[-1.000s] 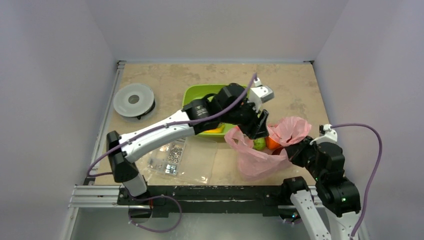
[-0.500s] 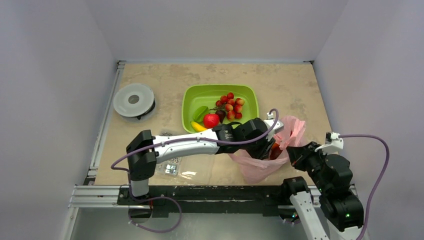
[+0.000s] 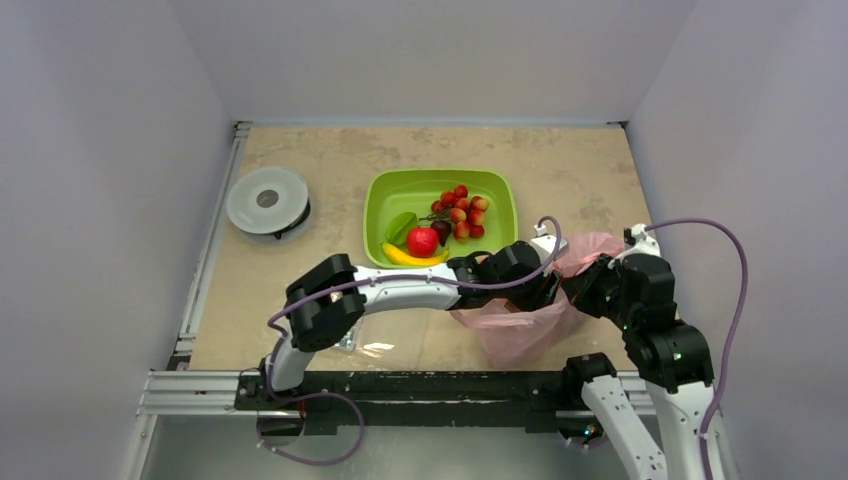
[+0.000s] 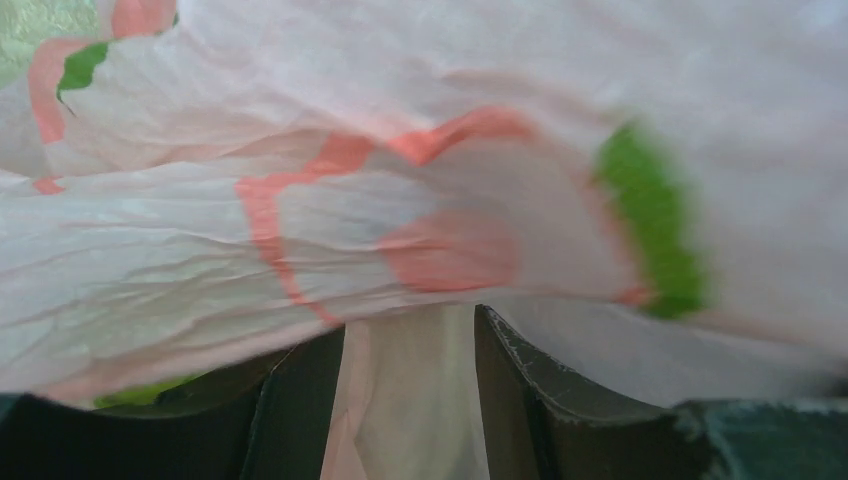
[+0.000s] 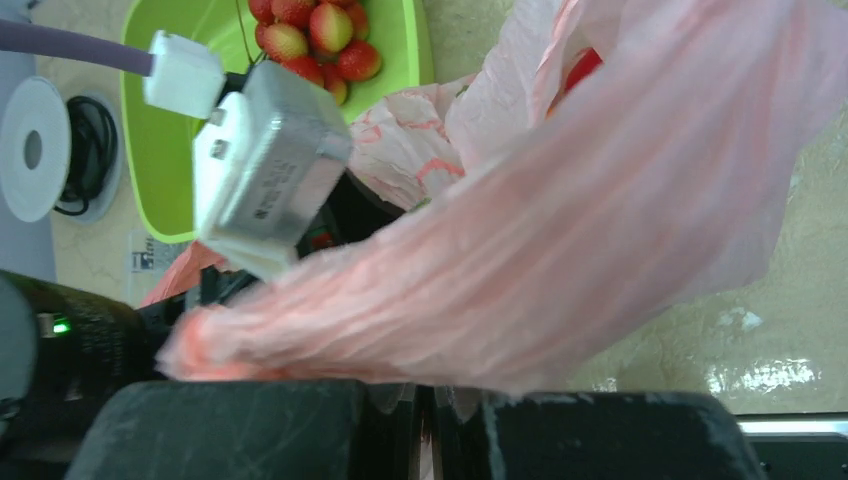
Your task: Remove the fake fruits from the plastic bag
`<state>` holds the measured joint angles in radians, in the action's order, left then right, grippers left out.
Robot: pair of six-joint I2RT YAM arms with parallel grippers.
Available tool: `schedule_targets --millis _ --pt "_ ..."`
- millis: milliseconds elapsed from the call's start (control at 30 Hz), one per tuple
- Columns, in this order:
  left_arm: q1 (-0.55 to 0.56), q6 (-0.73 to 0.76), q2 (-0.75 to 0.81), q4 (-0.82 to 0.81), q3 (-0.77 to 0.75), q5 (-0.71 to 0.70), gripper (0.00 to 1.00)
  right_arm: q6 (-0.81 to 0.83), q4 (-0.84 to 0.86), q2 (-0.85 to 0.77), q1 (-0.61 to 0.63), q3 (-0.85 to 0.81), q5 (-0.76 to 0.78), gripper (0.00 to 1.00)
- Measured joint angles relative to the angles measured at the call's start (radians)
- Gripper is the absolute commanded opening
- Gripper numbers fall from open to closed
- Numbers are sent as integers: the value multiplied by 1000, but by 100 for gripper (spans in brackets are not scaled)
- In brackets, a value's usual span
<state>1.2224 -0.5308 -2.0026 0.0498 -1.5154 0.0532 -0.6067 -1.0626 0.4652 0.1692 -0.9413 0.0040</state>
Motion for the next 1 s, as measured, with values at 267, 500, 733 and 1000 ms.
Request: schedule_targets --millis 267,500,733,1000 --pt "-10 -2 -95 -114 2 22 60 37 3 51 0 -20 -26 0" --pt "-10 -21 -143 -155 -45 27 61 39 36 37 0 -22 -54 0" --pt "10 -54 -227 -177 -79 -39 80 40 29 24 0 -22 -53 0" --pt "41 -63 -299 -203 -104 -115 74 43 21 15 0 -22 -53 0"
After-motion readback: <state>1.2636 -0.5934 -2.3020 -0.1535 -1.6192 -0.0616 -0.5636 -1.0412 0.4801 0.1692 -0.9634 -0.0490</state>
